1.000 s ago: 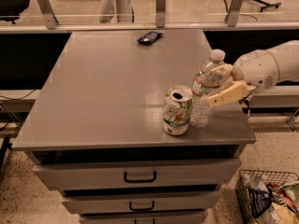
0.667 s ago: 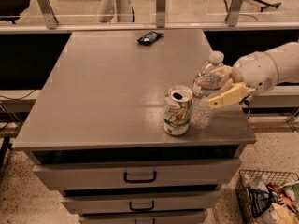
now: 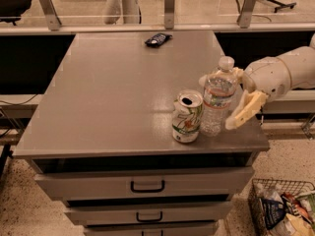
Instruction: Move water bottle near 7up can
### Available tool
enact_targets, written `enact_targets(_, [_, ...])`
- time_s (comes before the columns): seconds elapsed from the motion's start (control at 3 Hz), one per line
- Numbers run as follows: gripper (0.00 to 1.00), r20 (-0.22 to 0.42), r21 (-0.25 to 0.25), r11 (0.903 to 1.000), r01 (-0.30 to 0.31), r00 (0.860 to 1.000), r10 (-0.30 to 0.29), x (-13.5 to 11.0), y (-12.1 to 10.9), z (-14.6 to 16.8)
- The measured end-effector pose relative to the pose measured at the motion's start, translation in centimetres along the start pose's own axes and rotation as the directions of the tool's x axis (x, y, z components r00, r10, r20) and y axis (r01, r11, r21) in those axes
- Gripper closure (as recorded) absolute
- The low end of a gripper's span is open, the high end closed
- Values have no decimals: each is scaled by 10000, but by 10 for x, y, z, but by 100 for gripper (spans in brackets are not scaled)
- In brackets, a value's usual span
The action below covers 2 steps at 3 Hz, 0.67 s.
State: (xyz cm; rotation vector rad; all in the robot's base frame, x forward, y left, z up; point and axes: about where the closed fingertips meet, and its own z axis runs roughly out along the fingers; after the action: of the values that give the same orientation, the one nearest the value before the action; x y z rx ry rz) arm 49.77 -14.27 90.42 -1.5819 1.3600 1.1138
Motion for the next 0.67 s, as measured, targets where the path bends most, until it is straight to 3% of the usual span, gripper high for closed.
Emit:
enact_targets(0.33, [0,3,-5,10000,3,10000,-3,0,0,0])
enact_targets(0.67, [0,-444,188,9995,258,9987,-249,-17,-2,-15])
